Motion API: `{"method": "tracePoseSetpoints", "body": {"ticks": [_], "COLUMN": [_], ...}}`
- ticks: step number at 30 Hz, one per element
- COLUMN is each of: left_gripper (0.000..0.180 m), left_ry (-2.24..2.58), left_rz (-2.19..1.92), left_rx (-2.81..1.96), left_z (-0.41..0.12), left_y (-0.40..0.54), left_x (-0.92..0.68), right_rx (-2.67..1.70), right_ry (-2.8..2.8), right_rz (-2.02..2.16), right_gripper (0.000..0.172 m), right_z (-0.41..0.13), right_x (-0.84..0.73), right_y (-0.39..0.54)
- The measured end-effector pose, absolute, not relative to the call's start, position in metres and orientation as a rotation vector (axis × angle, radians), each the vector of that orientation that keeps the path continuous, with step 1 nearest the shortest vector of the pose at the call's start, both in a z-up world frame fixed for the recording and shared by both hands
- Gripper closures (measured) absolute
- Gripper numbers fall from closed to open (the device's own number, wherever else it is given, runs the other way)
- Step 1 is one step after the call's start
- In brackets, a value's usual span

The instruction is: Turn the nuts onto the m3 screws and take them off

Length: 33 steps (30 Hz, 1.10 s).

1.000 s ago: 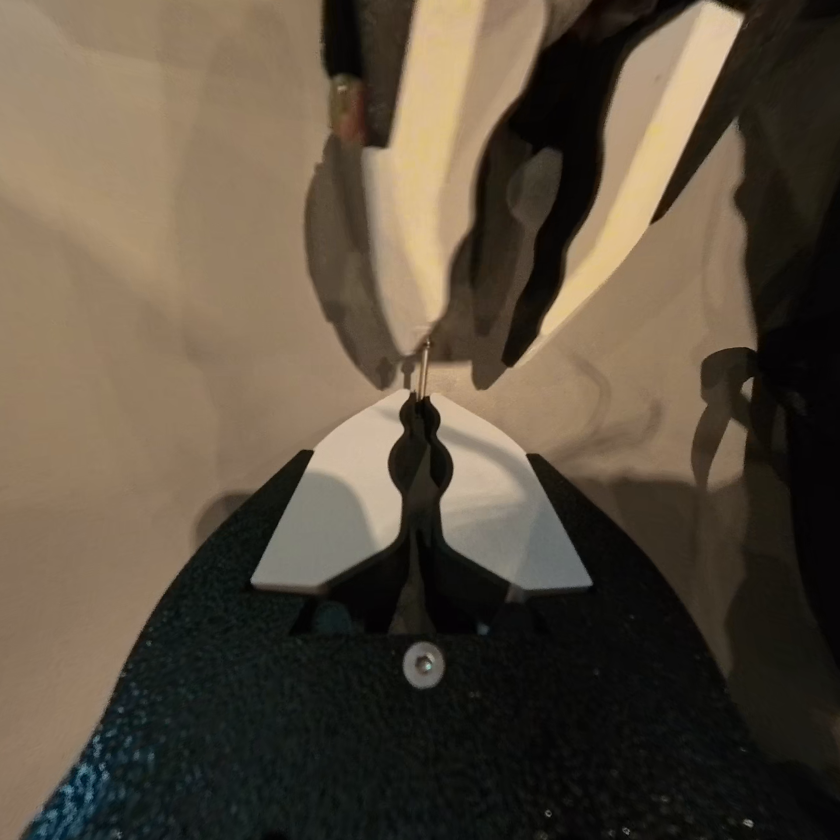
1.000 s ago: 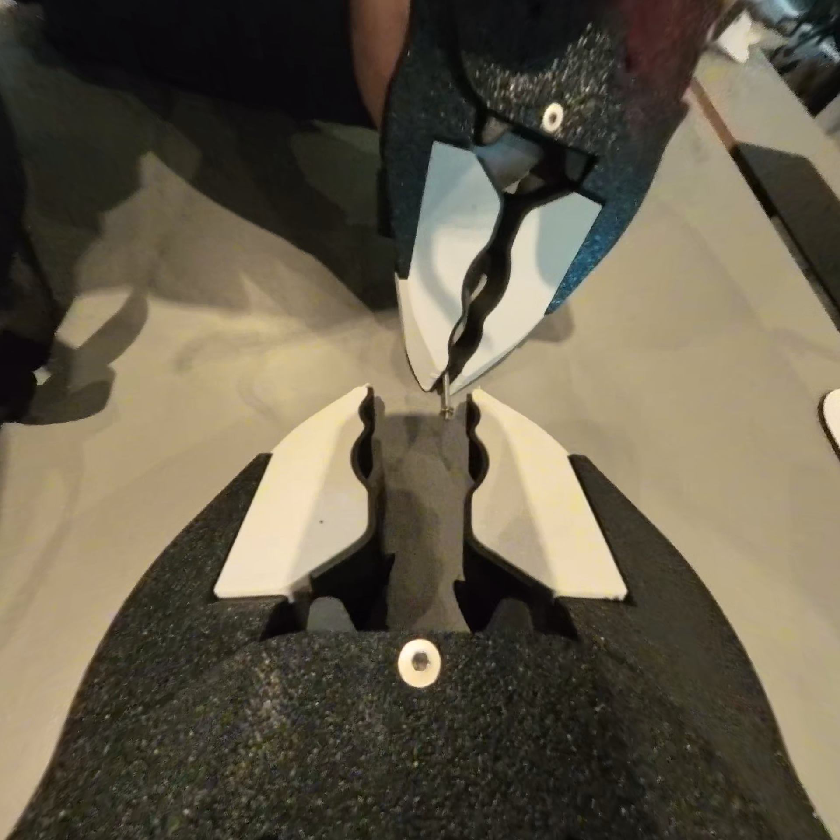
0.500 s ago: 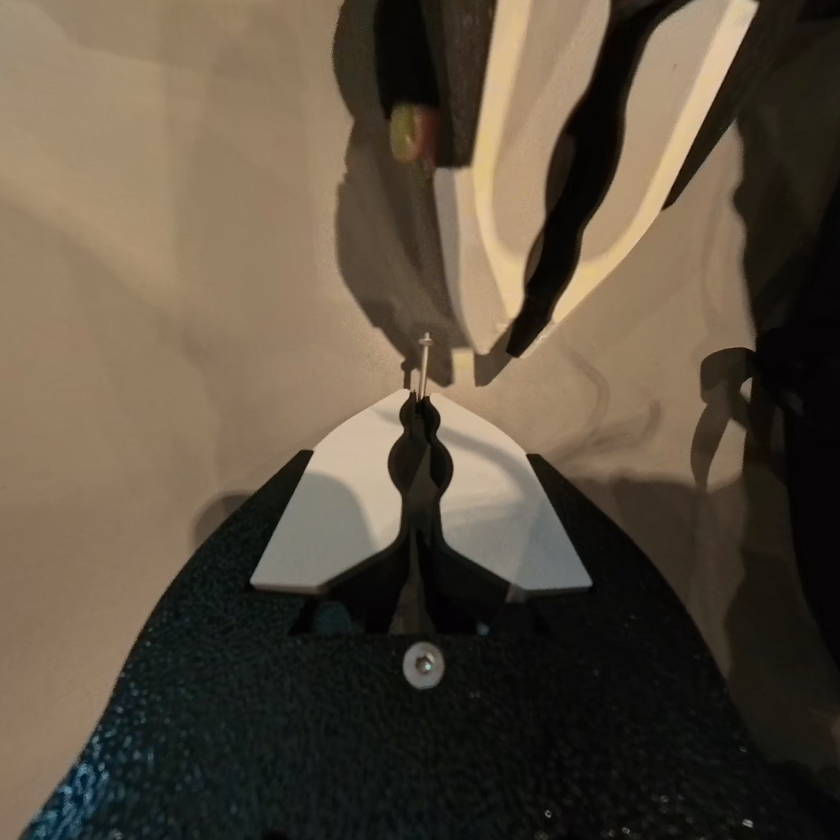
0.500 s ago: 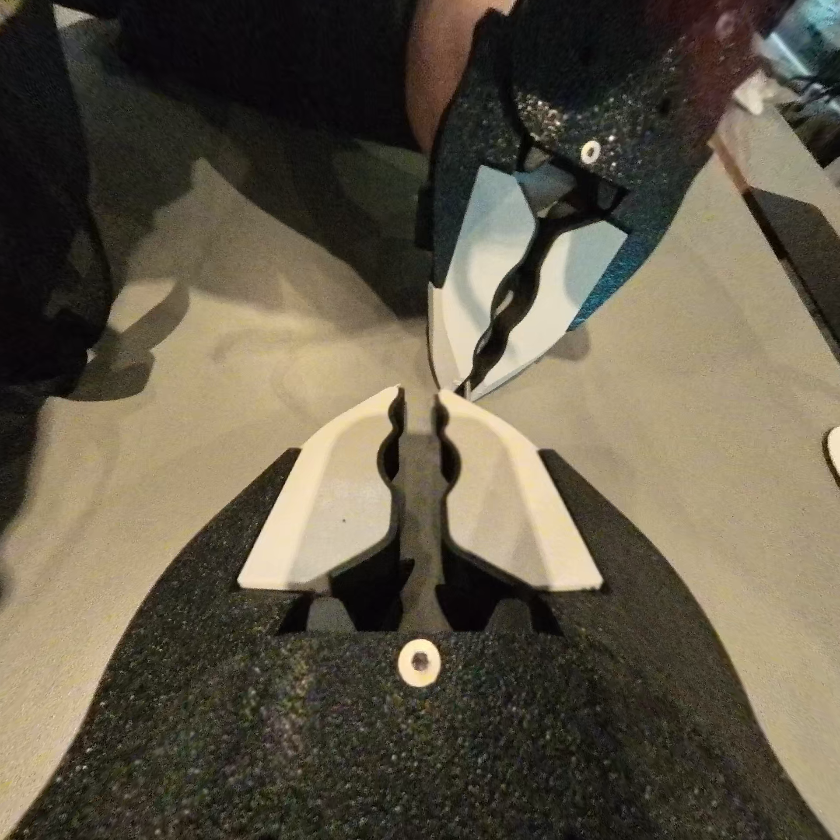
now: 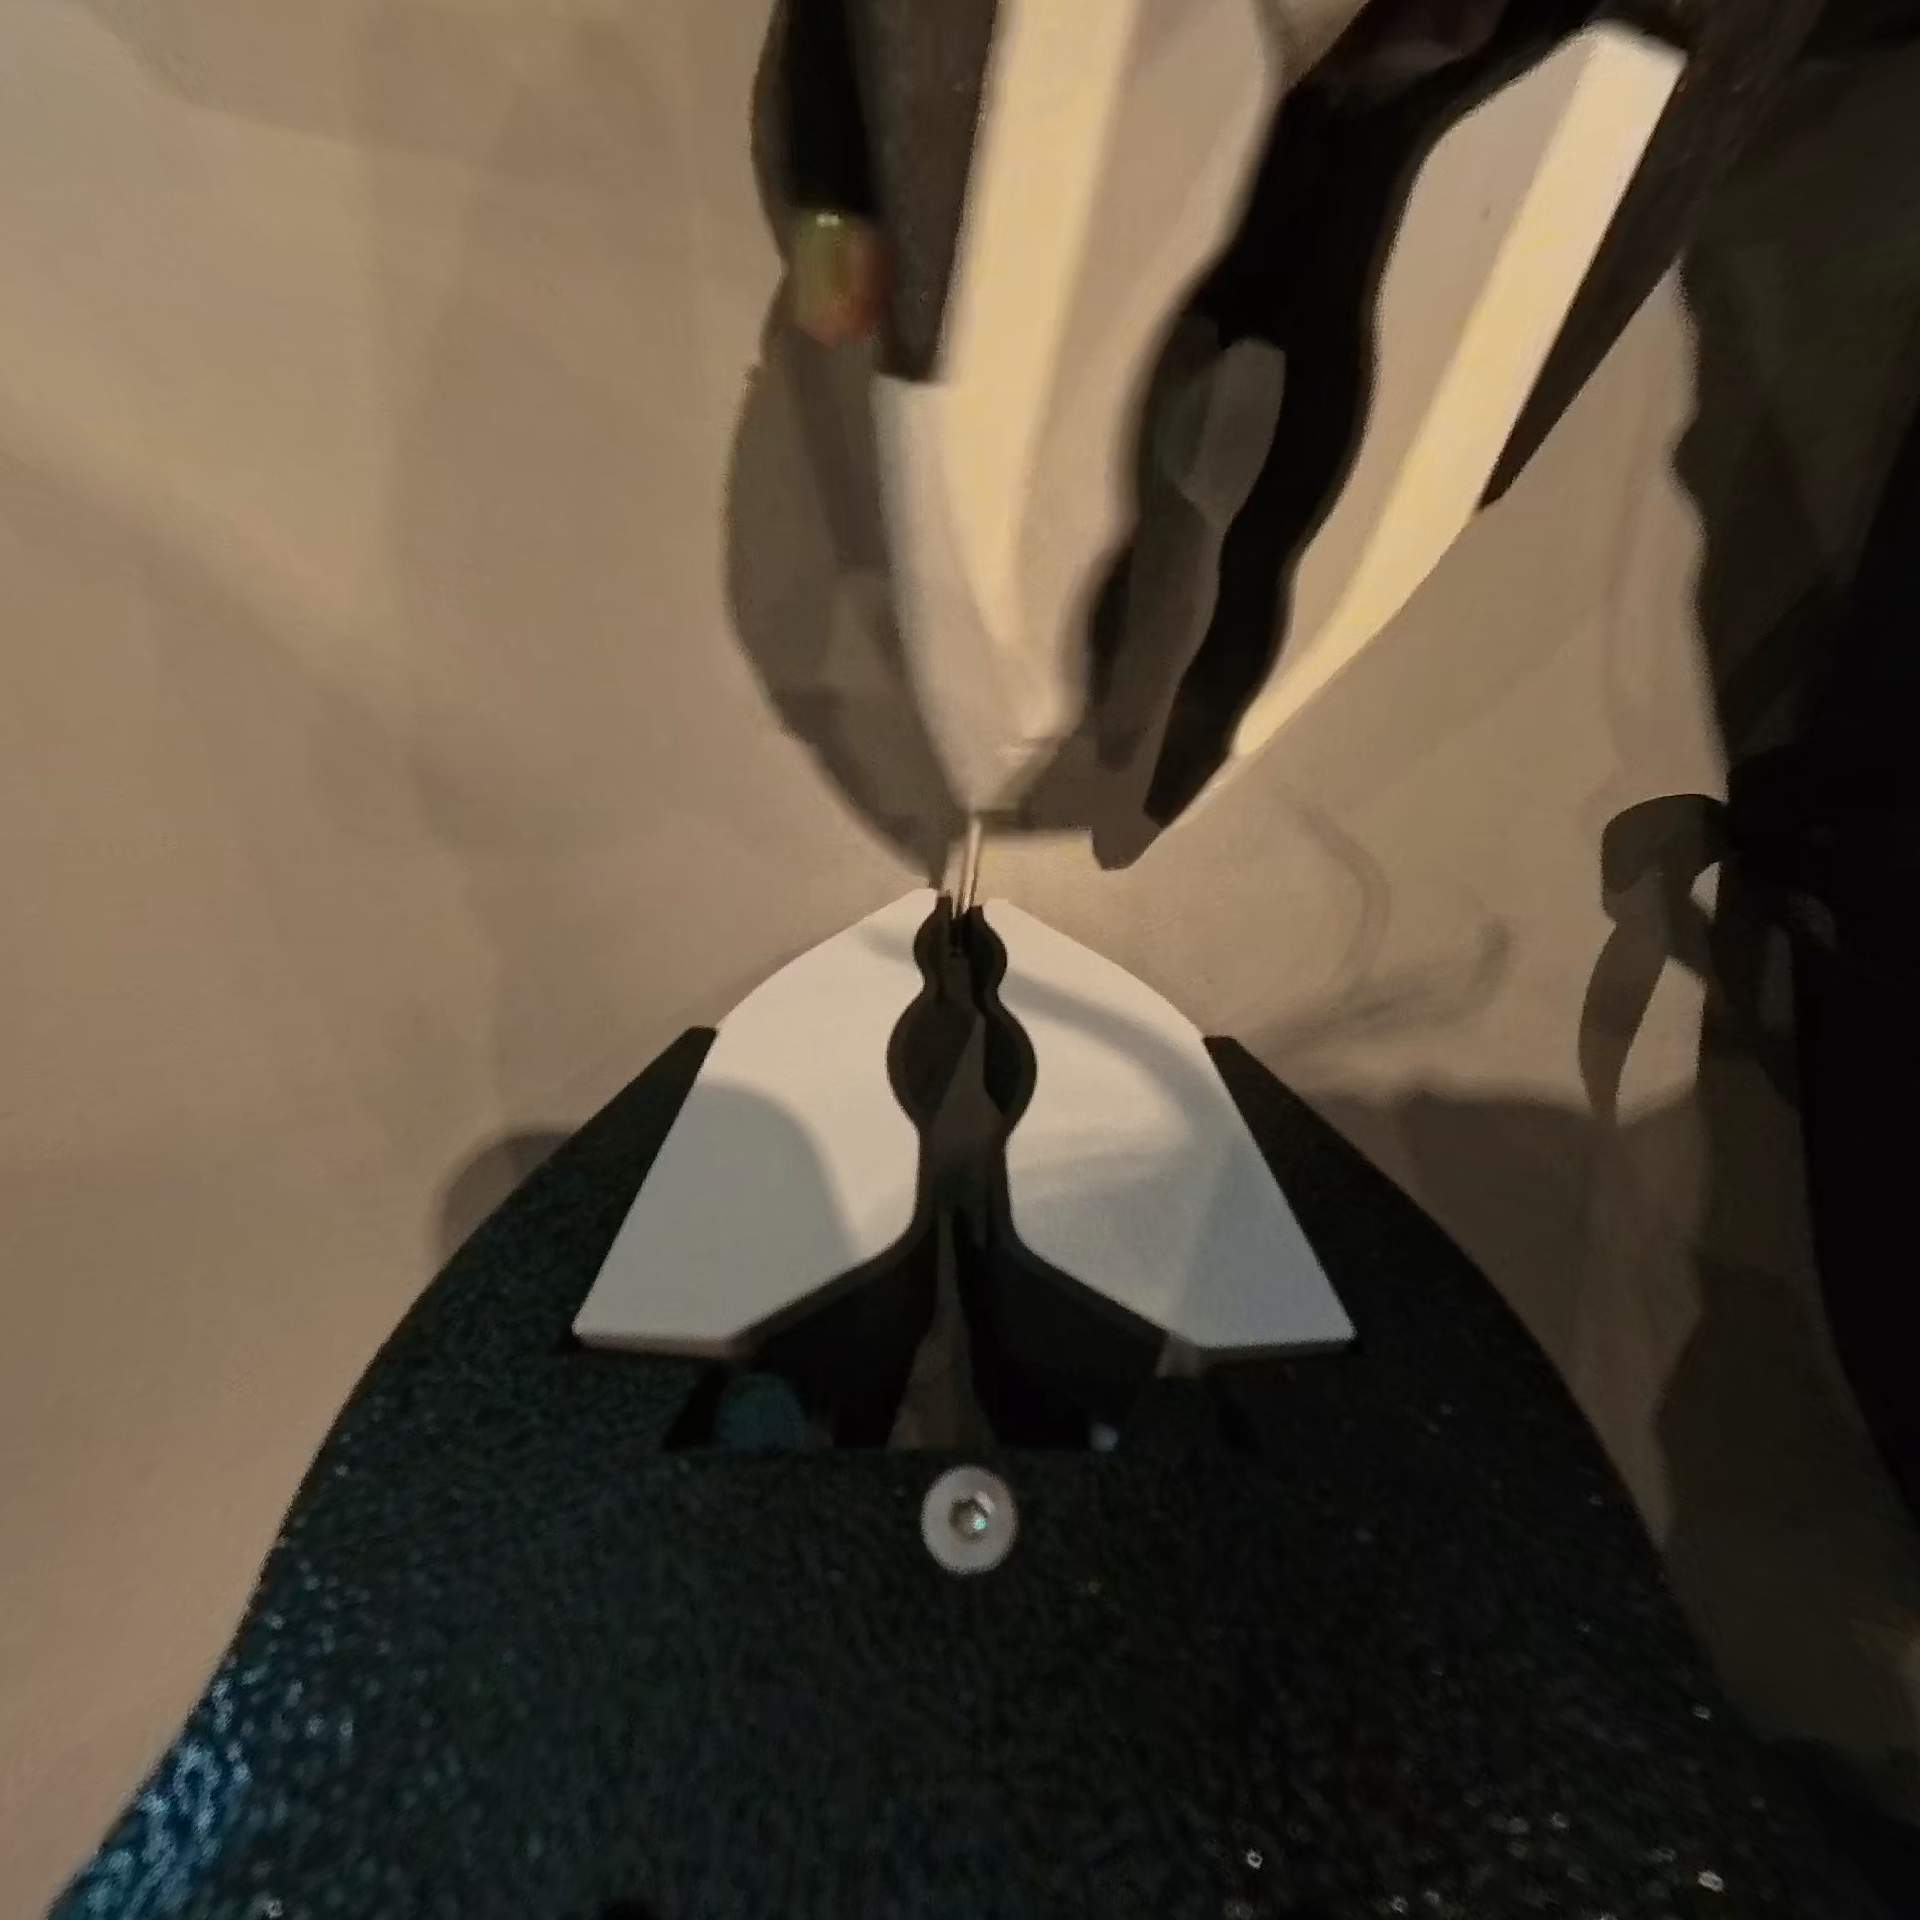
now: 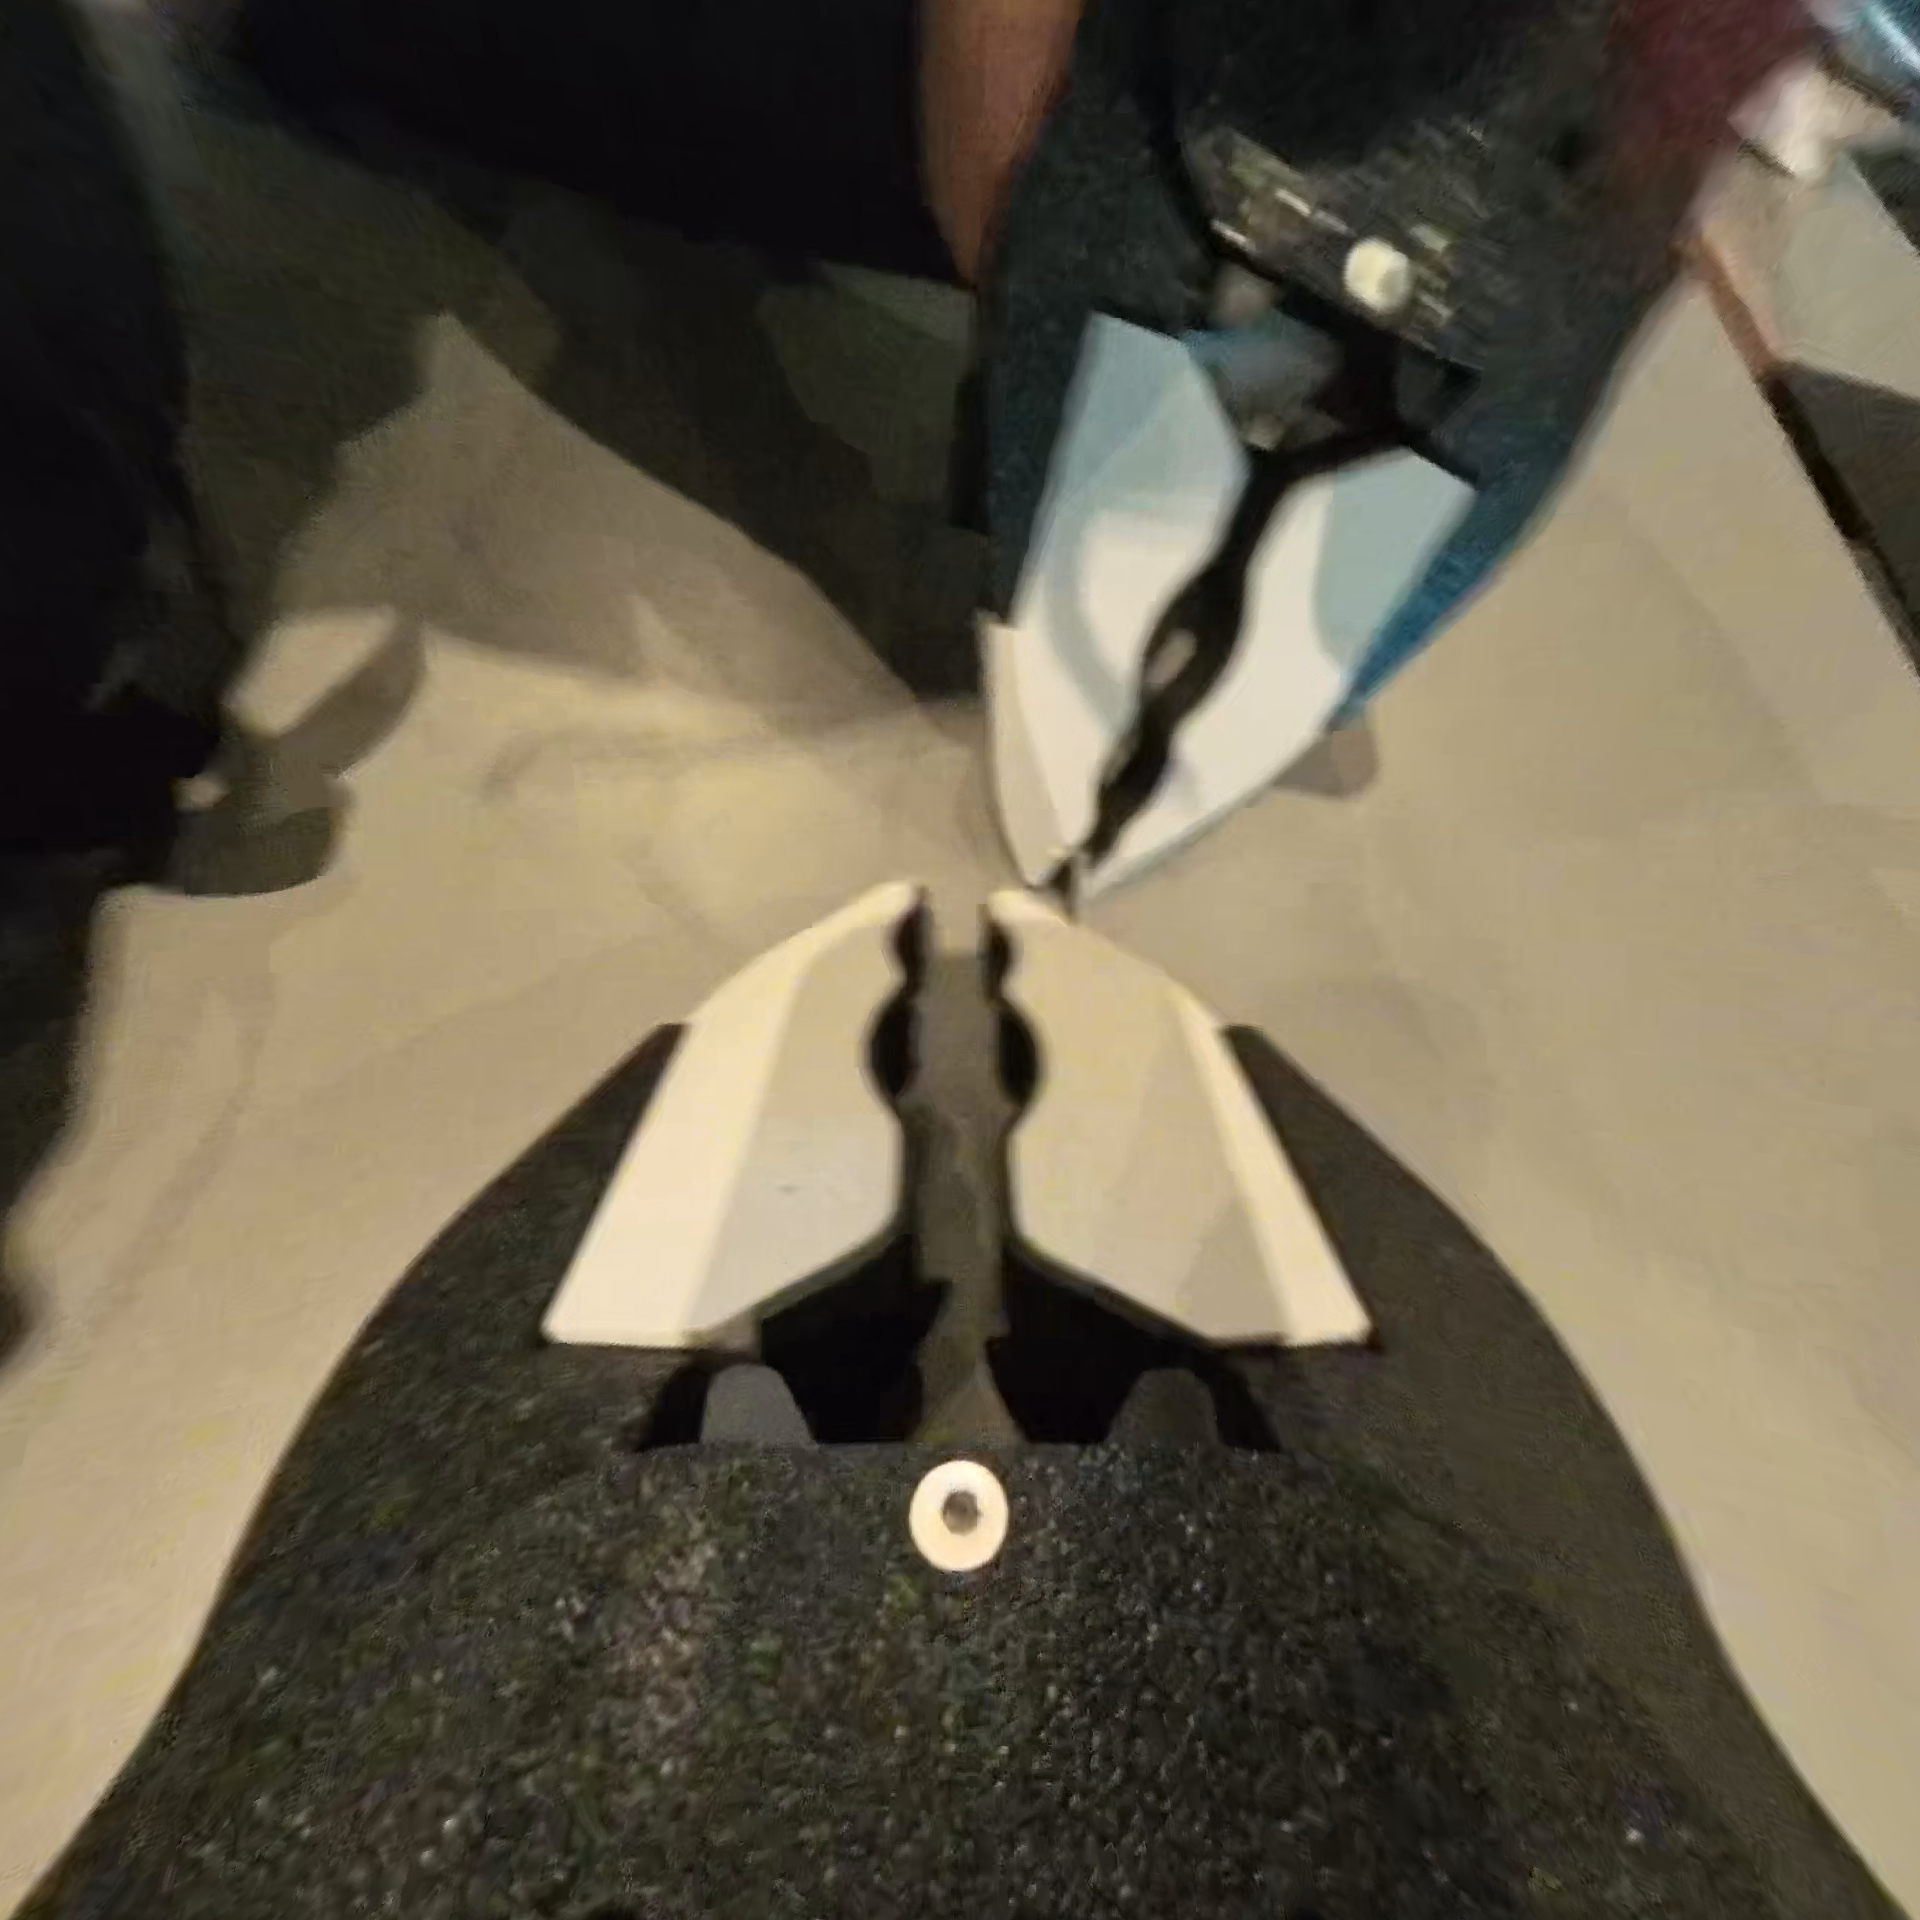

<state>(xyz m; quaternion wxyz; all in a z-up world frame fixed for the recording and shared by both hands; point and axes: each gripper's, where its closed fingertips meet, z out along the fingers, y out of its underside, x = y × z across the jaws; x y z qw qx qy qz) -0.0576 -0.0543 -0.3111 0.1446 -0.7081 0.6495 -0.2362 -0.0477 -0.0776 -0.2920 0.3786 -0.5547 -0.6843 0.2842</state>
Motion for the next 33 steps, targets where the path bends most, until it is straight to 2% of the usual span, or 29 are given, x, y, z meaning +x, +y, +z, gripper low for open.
{"method": "tracePoseSetpoints", "body": {"ticks": [1, 2, 6, 7, 9, 10, 11, 17, 19, 20, 22, 26, 27, 28, 29, 33], "left_gripper": [0.178, 0.178, 0.178, 0.178, 0.178, 0.178, 0.178, 0.178, 0.178, 0.178, 0.178, 0.178, 0.178, 0.178, 0.178, 0.178], "left_ry": [1.87, 1.87, 1.868, 1.869, 1.871, 1.871, 1.871, 1.869, 1.871, 1.87, 1.867, 1.866, 1.866, 1.866, 1.866, 1.864], "left_rz": [-0.681, -0.684, -0.688, -0.686, -0.681, -0.678, -0.678, -0.682, -0.679, -0.679, -0.685, -0.689, -0.688, -0.687, -0.687, -0.693], "left_rx": [-2.042, -2.042, -2.043, -2.043, -2.042, -2.041, -2.042, -2.044, -2.042, -2.043, -2.044, -2.045, -2.045, -2.046, -2.046, -2.047], "left_z": [-0.311, -0.311, -0.311, -0.311, -0.311, -0.311, -0.311, -0.311, -0.311, -0.311, -0.311, -0.311, -0.311, -0.311, -0.311, -0.311], "left_y": [-0.054, -0.054, -0.054, -0.054, -0.054, -0.054, -0.054, -0.054, -0.054, -0.054, -0.054, -0.054, -0.054, -0.054, -0.054, -0.054], "left_x": [-0.057, -0.057, -0.057, -0.057, -0.057, -0.057, -0.057, -0.057, -0.057, -0.057, -0.057, -0.057, -0.057, -0.057, -0.057, -0.057], "right_rx": [-1.376, -1.371, -1.477, -1.488, -1.458, -1.409, -1.376, -1.471, -1.428, -1.373, -1.368, -1.458, -1.456, -1.43, -1.382, -1.357], "right_ry": [-1.753, -1.719, -1.66, -1.675, -1.715, -1.743, -1.736, -1.675, -1.718, -1.753, -1.693, -1.659, -1.682, -1.715, -1.759, -1.684], "right_rz": [0.758, 0.75, 0.685, 0.673, 0.669, 0.709, 0.722, 0.646, 0.675, 0.732, 0.724, 0.671, 0.668, 0.679, 0.712, 0.695], "right_gripper": [0.169, 0.167, 0.142, 0.14, 0.144, 0.167, 0.169, 0.139, 0.151, 0.171, 0.165, 0.139, 0.14, 0.15, 0.169, 0.153], "right_z": [-0.288, -0.285, -0.29, -0.293, -0.294, -0.292, -0.288, -0.293, -0.292, -0.289, -0.283, -0.289, -0.291, -0.292, -0.291, -0.283], "right_x": [-0.047, -0.047, -0.048, -0.048, -0.048, -0.047, -0.046, -0.047, -0.046, -0.045, -0.045, -0.046, -0.046, -0.046, -0.045, -0.045], "right_y": [-0.082, -0.08, -0.064, -0.064, -0.069, -0.077, -0.079, -0.063, -0.071, -0.08, -0.076, -0.064, -0.066, -0.071, -0.08, -0.074]}}
